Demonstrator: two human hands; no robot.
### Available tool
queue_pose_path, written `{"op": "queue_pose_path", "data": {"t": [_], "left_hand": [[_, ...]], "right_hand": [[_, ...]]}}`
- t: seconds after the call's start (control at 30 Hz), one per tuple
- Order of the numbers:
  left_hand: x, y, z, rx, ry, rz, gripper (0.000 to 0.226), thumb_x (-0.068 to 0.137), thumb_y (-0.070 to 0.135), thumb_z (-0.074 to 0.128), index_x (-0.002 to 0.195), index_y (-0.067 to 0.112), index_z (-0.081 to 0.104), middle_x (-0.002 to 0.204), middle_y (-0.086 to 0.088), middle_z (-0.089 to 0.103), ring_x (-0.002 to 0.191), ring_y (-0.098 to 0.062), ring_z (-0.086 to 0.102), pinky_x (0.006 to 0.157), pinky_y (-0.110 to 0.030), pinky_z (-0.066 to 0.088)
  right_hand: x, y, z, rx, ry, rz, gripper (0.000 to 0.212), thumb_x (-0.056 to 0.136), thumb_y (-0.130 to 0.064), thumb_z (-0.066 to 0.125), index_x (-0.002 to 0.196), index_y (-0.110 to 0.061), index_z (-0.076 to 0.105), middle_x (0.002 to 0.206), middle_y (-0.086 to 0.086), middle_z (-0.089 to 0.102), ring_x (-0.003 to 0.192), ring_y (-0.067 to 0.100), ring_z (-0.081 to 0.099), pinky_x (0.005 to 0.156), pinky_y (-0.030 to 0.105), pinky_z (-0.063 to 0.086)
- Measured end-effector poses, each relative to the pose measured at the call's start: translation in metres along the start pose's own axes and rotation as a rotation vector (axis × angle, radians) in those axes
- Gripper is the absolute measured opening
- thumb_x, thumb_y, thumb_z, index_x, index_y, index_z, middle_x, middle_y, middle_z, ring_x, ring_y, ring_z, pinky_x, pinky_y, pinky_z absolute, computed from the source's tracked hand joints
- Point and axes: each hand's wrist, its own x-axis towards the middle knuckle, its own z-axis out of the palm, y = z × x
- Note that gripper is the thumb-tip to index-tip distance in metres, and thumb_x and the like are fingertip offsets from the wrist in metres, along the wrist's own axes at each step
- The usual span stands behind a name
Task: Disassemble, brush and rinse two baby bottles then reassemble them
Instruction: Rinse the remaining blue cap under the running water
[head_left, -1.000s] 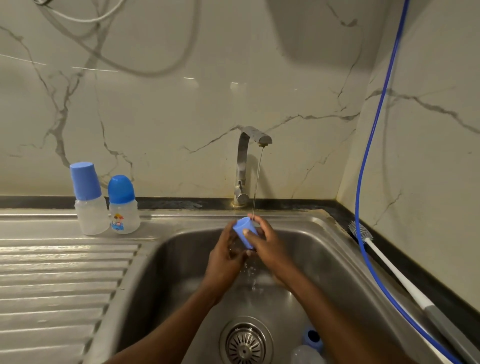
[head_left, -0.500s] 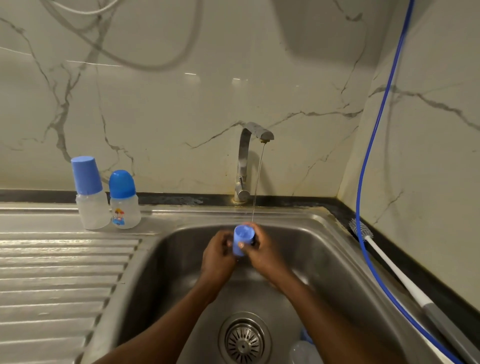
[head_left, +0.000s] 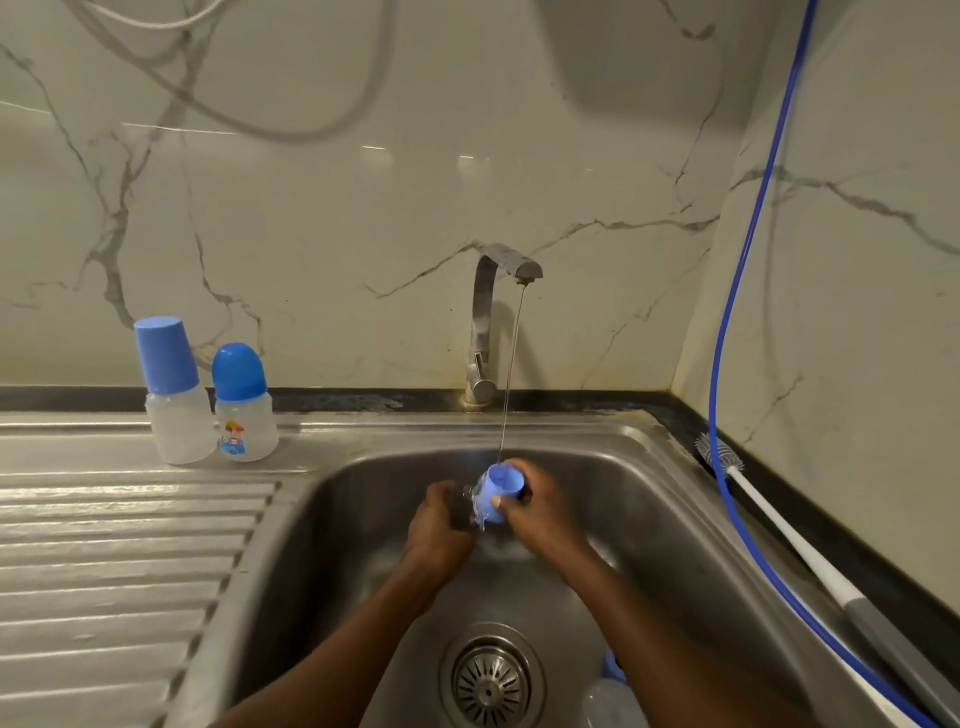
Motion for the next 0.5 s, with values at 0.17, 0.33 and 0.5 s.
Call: {"op": "queue_pose_path", "data": {"t": [0.17,0.33,0.5], "left_hand": [[0.0013,0.0009,-0.0032,0.005,0.1,-0.021,0.064,0.081,-0.003,0.063,0.138,0.021,0.043,0.126,-0.007,0.056,0.106,-0.022,0.06,0.089,-0.039,0.056],[-0.0032,0.0048,-0.002,-0.042,-0.013,0.052,0.046,0.083,0.008,0.068,0.121,0.031,0.057,0.113,0.005,0.066,0.099,-0.012,0.065,0.088,-0.036,0.057],[-0.0016,0.0054,-0.0008,-0.153,-0.071,0.066,0.039,0.085,0.01,0.073,0.122,0.02,0.065,0.102,0.001,0.073,0.092,-0.016,0.071,0.082,-0.035,0.06]], "right_hand": [[-0.0029,0.0036,-0.0018,-0.042,-0.049,0.005,0.039,0.084,-0.011,0.07,0.121,-0.017,0.059,0.108,-0.003,0.062,0.101,0.015,0.061,0.08,0.02,0.047],[-0.0055,-0.0048,0.0028,-0.03,-0.106,-0.003,0.04,0.083,-0.01,0.07,0.121,-0.018,0.059,0.108,-0.005,0.062,0.099,0.013,0.059,0.085,0.026,0.049],[-0.0067,-0.0032,0.0022,0.033,-0.162,0.02,0.047,0.086,-0.007,0.065,0.13,-0.02,0.055,0.123,0.0,0.063,0.108,0.016,0.06,0.09,0.028,0.051]]}}
